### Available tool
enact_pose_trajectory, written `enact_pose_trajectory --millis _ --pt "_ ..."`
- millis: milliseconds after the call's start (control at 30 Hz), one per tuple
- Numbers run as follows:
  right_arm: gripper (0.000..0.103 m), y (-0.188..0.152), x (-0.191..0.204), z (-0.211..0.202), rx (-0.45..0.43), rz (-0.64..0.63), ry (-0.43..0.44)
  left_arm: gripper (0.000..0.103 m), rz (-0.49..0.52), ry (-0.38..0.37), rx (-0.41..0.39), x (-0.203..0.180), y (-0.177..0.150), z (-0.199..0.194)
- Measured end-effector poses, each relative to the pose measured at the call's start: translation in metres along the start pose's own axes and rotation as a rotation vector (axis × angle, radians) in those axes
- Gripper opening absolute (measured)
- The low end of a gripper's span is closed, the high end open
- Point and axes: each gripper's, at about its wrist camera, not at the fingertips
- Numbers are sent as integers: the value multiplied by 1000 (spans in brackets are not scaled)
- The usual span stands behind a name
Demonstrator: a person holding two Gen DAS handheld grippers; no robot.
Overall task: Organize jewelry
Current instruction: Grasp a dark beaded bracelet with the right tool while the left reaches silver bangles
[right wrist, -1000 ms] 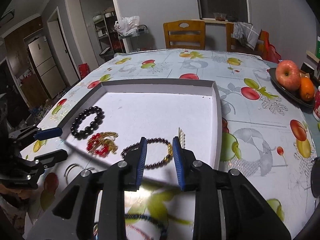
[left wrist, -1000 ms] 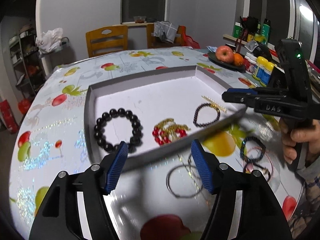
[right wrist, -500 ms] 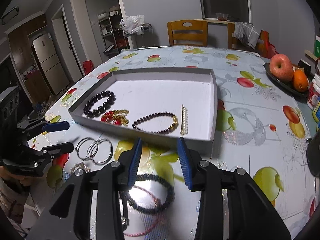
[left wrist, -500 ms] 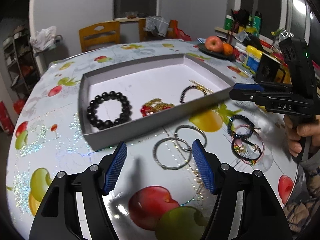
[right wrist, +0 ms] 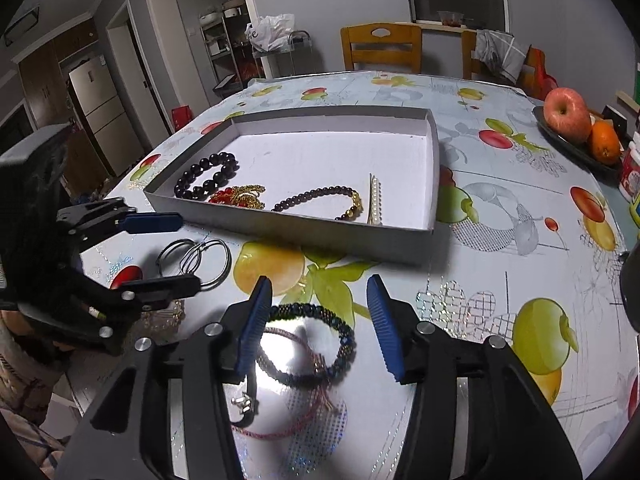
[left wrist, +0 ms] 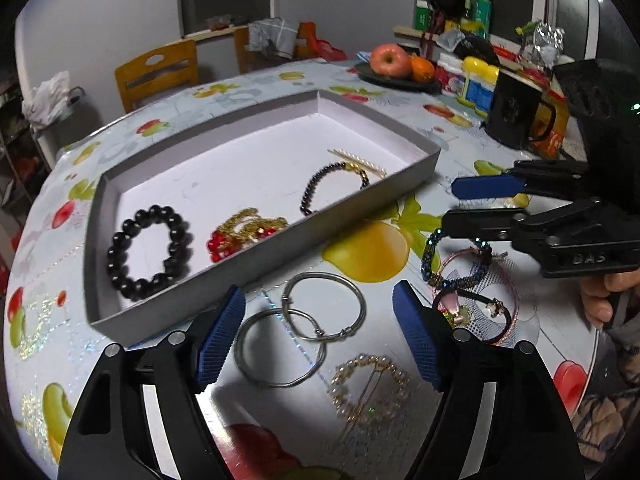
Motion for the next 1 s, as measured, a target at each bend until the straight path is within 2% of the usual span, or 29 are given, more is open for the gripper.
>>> enact_pose_trajectory --millis 267,367,433,500,1000 --pt "50 -7 -6 -3 -3 21 12 77 -4 14 54 0 6 16" --pt "50 -9 -7 -4 -5 24 13 70 8 20 70 -2 5 19" --pt "50 -10 -7 -5 -6 27 11 57 12 17 65 -3 5 17" --pt "50 -11 -7 -6 -5 28 8 50 15 15 60 -3 5 16" --pt "50 -20 7 -11 41 -25 -8 49 -59 0 -66 16 -2 -21"
Point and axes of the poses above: each gripper's, at about its wrist camera, not at the fingertips, and z roughly the way its jaws point, x to its left, y to its top, and after that the axes turned 15 degrees about -z, right-handed
